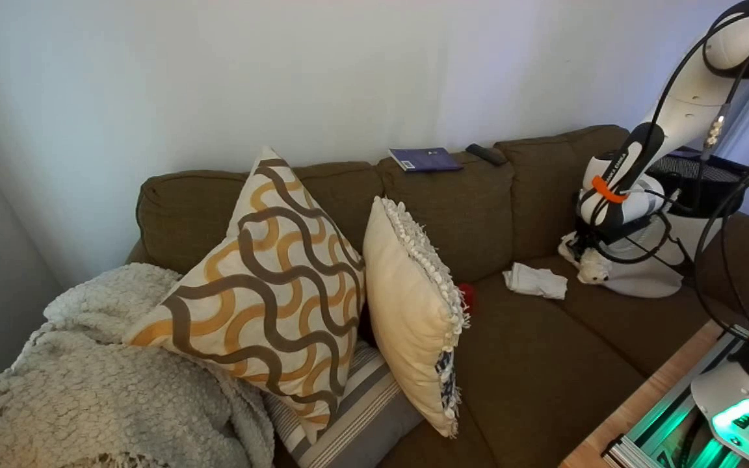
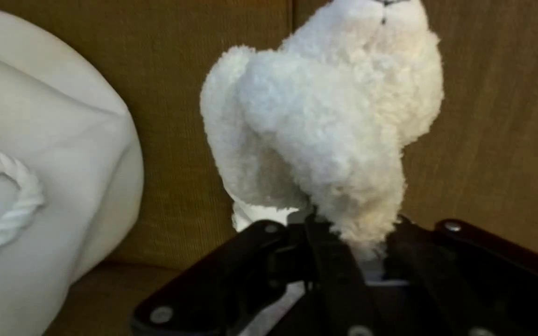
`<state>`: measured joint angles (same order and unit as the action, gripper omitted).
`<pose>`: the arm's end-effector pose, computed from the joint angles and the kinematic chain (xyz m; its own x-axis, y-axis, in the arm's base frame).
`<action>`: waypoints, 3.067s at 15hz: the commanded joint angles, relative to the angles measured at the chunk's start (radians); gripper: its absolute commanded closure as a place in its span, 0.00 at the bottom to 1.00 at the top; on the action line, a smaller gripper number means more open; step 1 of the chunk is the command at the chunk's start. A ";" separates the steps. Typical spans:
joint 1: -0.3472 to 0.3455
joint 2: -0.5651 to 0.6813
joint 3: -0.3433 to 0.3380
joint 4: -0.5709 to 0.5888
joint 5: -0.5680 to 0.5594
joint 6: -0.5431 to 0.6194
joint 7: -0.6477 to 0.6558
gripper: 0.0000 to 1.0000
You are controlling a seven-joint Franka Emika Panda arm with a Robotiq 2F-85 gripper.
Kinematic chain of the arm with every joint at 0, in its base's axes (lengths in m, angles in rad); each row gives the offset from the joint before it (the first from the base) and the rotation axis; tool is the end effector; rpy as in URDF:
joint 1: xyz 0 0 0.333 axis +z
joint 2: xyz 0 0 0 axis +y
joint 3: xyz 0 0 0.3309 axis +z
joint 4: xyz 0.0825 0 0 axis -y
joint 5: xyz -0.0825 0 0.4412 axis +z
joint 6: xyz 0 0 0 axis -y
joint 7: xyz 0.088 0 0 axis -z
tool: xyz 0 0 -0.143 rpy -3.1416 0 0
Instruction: Pick up the white toy and put it on the top middle brown cushion on the couch
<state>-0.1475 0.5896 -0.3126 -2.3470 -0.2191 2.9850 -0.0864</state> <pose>0.4645 -0.2451 0.0221 0.9949 -0.1006 0.0094 -0.1003 -0.9710 0.2169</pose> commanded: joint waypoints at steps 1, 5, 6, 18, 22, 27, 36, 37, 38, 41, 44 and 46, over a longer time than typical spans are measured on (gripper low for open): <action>-0.067 -0.159 0.096 -0.101 0.057 0.119 -0.030 0.96; -0.201 -0.305 0.291 -0.138 0.095 0.235 -0.066 0.96; -0.283 -0.337 0.392 -0.113 0.094 0.226 -0.045 0.96; -0.466 -0.327 0.754 0.141 0.380 0.031 -0.052 0.85; -0.428 -0.282 0.757 0.223 0.414 0.136 0.033 0.96; -0.182 -0.210 0.501 0.509 0.403 0.070 0.192 0.96; 0.022 -0.055 0.309 0.862 0.381 -0.230 0.318 0.85; 0.038 -0.022 0.300 0.908 0.379 -0.232 0.340 0.85; 0.047 0.004 0.295 0.941 0.378 -0.233 0.351 0.85; 0.050 0.035 0.288 0.979 0.377 -0.233 0.360 0.85; 0.049 0.036 0.285 0.987 0.376 -0.237 0.361 0.85; 0.049 0.036 0.285 0.988 0.376 -0.239 0.361 0.85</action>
<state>-0.1094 0.6252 -0.0121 -1.3621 0.1368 2.7505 0.2882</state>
